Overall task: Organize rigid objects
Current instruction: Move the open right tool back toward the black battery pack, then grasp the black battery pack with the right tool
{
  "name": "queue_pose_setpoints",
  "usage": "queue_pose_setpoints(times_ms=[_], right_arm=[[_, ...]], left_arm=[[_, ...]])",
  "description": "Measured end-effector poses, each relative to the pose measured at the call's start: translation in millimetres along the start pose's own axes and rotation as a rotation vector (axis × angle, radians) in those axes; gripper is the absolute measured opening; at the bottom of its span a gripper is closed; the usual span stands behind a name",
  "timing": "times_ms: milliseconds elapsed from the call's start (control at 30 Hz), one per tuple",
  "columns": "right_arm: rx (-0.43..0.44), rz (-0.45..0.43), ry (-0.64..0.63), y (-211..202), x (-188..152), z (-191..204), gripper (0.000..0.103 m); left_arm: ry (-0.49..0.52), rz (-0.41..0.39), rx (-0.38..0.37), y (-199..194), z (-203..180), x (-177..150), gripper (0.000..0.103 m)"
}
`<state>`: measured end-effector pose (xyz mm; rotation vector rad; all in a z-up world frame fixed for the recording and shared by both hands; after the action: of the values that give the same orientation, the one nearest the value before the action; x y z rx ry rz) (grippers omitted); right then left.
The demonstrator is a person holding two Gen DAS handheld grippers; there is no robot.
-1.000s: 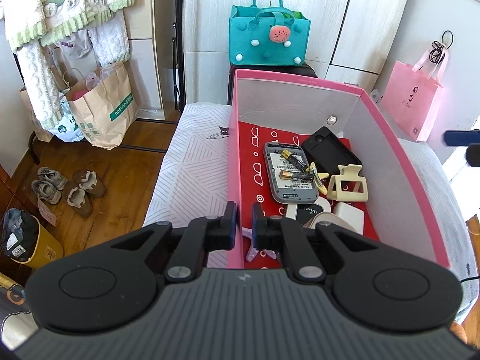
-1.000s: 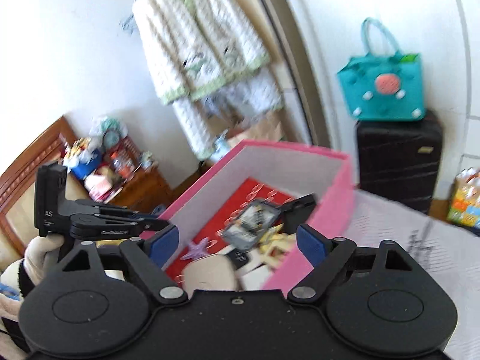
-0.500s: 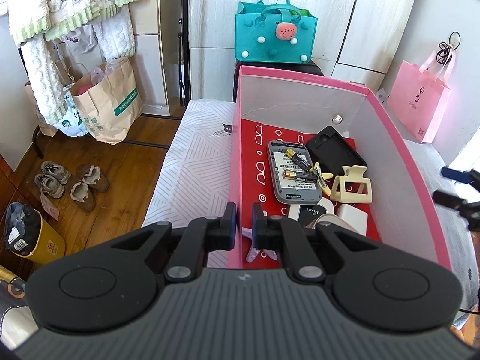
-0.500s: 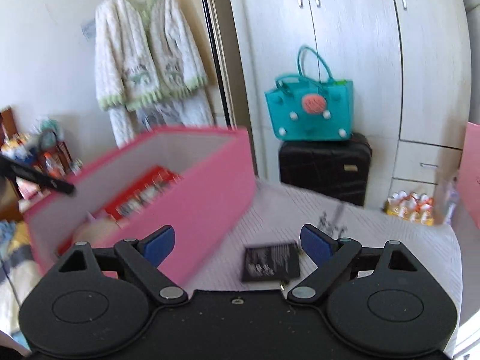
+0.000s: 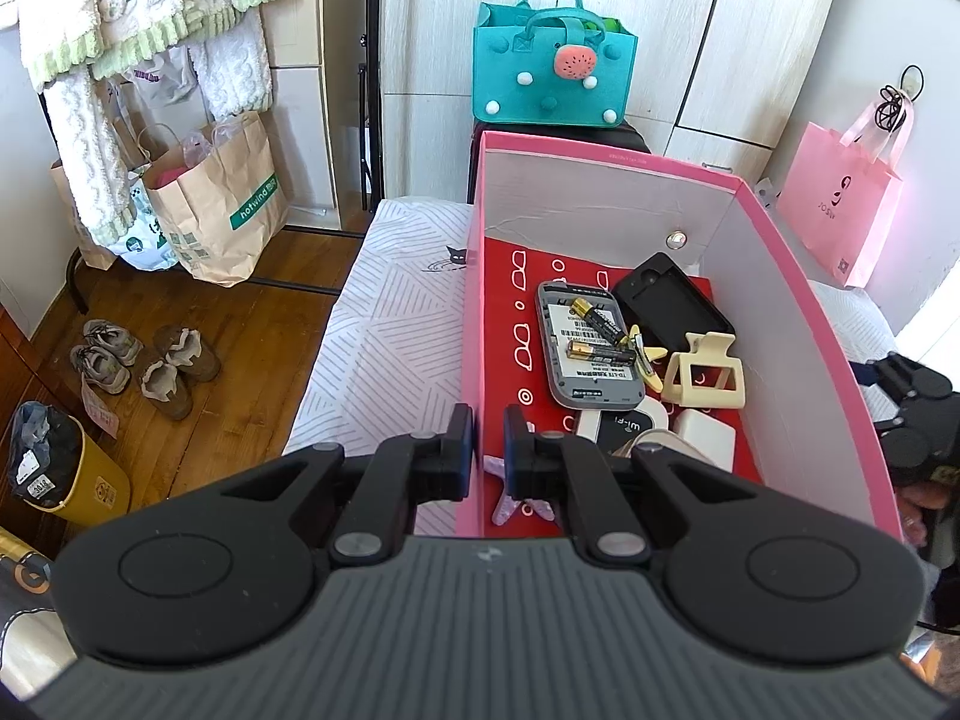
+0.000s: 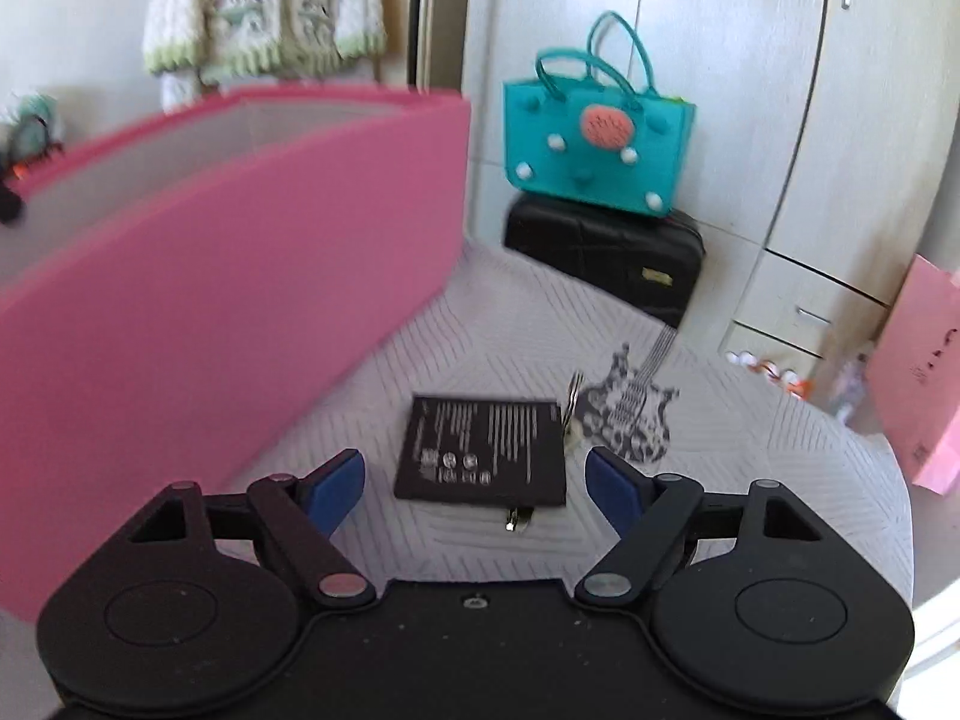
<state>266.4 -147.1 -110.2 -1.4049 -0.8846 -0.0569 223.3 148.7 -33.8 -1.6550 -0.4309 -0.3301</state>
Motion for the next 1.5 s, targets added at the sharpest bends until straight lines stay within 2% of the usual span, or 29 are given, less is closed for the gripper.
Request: queue_pose_setpoints(times_ms=[133,333,467,600,767,933,1067,1167,1333,1500], right_arm=[[0.006,-0.018,0.02,-2.7,0.0,0.6,0.068],[-0.029,-0.018,-0.002,-9.7,-3.7,5.1,0.067],[-0.016,-0.005,-0.03,-20.1,-10.1,16.5,0.067],[0.008,0.055,0.029,-27.7,-23.0,19.5,0.067],[0.128,0.058,0.16,-39.6,-43.8,12.6,0.068],[0.089,0.061,0.126,-40.0,-49.4,19.6,0.069],[0.062,0.059,0.102,-32.9,-42.5,23.6,0.079],[0.051,0.044,0.139,-27.5,-38.6,22.1,0.086],[0.007,0.014,0.18,-26.1,-39.8,24.6,0.087],[0.012,0.004,0.168,-26.7,-40.6,22.3,0.084]], left_arm=[[-0.008,0.003,-0.006,-0.2,0.4,-0.4,0.008],[-0.004,0.002,-0.011,0.2,0.8,-0.7,0.008],[-0.005,0.002,-0.013,0.4,1.0,-0.9,0.008],[-0.001,0.002,-0.01,0.5,0.8,-1.0,0.008],[-0.005,0.003,-0.013,0.6,0.9,-1.3,0.008],[-0.007,0.002,-0.015,0.7,0.7,-1.0,0.008],[-0.005,0.003,-0.014,0.9,1.2,-1.2,0.008],[-0.006,0.002,-0.015,1.0,1.1,-1.4,0.008],[-0.005,0.003,-0.015,0.9,1.6,-1.4,0.008],[-0.004,0.0,-0.018,1.5,1.4,-1.4,0.008]])
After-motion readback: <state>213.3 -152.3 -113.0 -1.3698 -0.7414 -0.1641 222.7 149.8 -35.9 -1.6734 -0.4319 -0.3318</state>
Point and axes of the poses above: each gripper's, at about its wrist camera, not at the fingertips, and y roughly the way its jaws point, z to its left, x to its top, the point moved 6 cm from there along y, roughly the way its jaws point, and after that the axes turned 13 degrees about z, right-handed, at the moved point
